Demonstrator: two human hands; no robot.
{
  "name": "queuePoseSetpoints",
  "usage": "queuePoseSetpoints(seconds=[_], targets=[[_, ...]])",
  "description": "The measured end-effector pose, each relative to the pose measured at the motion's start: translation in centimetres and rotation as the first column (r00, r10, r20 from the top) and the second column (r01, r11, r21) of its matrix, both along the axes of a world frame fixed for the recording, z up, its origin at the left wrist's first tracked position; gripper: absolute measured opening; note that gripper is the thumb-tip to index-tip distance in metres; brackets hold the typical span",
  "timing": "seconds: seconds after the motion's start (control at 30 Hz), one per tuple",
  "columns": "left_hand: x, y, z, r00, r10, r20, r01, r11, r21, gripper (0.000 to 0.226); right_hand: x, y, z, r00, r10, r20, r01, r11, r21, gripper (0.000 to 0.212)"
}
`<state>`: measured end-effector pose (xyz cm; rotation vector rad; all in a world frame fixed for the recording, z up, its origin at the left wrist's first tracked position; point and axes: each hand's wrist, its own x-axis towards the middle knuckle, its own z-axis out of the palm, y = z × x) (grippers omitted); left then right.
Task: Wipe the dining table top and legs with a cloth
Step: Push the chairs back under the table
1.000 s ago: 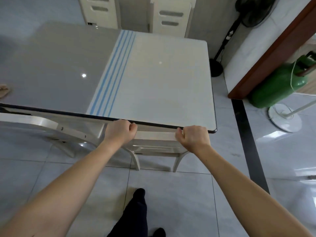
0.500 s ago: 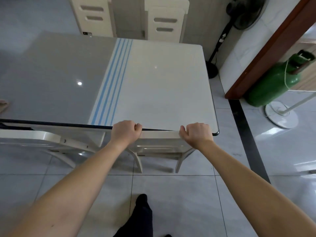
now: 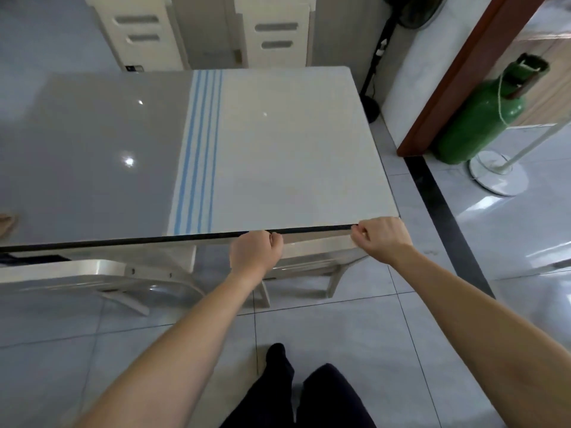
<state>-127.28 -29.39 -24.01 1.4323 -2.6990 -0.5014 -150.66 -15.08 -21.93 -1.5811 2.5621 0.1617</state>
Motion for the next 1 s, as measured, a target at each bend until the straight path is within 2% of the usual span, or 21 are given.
queuePoseSetpoints(seconds=[0.23,0.4,0.57,0.63,0.7,0.73,0.8,0.87,0.93,1.0], targets=[[-1.1,3.1,-0.2,0.999,0.035,0.038,-0.035,0.999,0.002,0.041,-1.2,2.6,-0.7,0.999,0.0,0.032,0.001,1.0,-0.031,0.044],[-1.1,3.2,0.1,0.996,0.085,0.004,-0.085,0.996,0.039,0.04,-1.2,2.7,-0.4,0.997,-0.012,0.079,0.014,0.999,-0.03,0.044],[-1.1,3.4,0.5,0.996,0.082,0.018,-0.084,0.988,0.127,0.042,-1.7,2.9,-0.2,0.977,-0.031,0.212,0.028,1.0,0.013,0.046],[-0.7,3.5,1.1,0.996,0.082,-0.018,-0.077,0.979,0.191,0.043,-1.7,3.1,0.1,0.947,-0.033,0.319,0.054,0.997,-0.055,0.04],[0.4,4.0,1.7,0.991,0.08,-0.106,-0.055,0.974,0.22,0.04,-1.3,3.3,0.7,0.901,0.007,0.433,0.082,0.979,-0.187,0.022],[1.2,4.5,1.9,0.983,0.068,-0.172,-0.033,0.98,0.197,0.036,-0.8,3.4,1.1,0.885,0.041,0.464,0.086,0.965,-0.248,0.014],[3.2,5.8,1.8,0.959,0.064,-0.278,-0.034,0.993,0.112,0.024,0.7,3.7,1.3,0.865,0.133,0.484,0.06,0.93,-0.362,0.019],[5.4,7.7,1.4,0.932,0.094,-0.349,-0.071,0.995,0.077,0.026,2.8,4.2,0.7,0.825,0.266,0.498,0.037,0.855,-0.518,0.017],[7.8,9.9,0.7,0.89,0.233,-0.392,-0.194,0.971,0.137,0.027,5.0,4.7,-0.2,0.767,0.369,0.525,0.02,0.803,-0.595,0.013],[10.4,12.8,-0.4,0.78,0.479,-0.404,-0.37,0.872,0.319,0.023,7.2,5.0,-0.9,0.677,0.396,0.62,-0.009,0.847,-0.532,0.013]])
